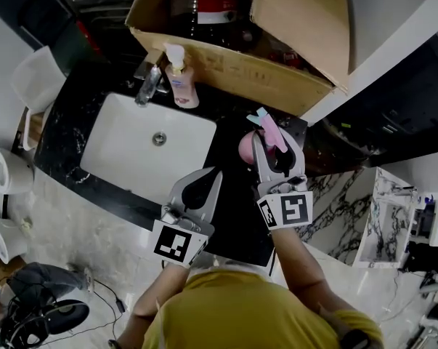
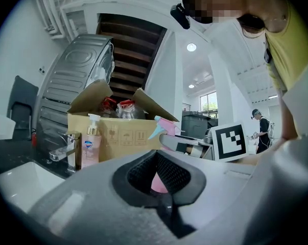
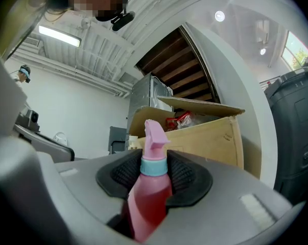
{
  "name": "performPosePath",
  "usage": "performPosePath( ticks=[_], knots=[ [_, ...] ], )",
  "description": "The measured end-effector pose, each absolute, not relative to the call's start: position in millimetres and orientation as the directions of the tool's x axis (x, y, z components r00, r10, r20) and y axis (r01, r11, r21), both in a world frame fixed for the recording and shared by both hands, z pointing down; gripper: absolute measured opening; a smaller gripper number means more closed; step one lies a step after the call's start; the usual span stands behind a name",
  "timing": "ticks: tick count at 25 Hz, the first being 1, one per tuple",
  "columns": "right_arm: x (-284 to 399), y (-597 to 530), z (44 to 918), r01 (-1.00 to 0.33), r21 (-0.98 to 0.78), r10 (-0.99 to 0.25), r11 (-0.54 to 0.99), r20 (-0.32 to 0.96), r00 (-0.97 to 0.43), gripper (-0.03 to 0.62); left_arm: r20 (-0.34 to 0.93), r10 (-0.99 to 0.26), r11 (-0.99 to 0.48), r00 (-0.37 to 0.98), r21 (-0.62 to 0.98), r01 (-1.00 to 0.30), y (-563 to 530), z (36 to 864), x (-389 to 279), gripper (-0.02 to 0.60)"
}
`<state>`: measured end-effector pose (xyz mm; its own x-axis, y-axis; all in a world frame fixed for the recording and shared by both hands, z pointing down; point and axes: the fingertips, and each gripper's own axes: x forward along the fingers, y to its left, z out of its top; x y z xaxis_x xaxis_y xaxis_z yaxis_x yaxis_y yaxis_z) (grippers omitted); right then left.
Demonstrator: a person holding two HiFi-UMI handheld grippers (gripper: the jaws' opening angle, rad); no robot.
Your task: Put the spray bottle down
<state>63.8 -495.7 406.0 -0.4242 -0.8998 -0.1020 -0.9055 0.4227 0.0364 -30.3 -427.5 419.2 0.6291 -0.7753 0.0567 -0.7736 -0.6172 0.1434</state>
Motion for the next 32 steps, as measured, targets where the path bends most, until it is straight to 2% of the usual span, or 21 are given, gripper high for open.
performPosePath(
  ticks=[16,32],
  knots=[
    [65,-548,449,-0.903,0.074,-0.899,0.424,-0.088,-0.429,0.149,0.121,-0.764,-0.613,0.634,0.169,-0.772,-454,451,-20,-0.002],
    [67,-559,478,-0.903,0.039,-0.901,0.428,-0.057,-0.43,0.152,0.15,-0.744,-0.621,0.651,0.204,-0.757,-445,466,-15,-0.002]
  ],
)
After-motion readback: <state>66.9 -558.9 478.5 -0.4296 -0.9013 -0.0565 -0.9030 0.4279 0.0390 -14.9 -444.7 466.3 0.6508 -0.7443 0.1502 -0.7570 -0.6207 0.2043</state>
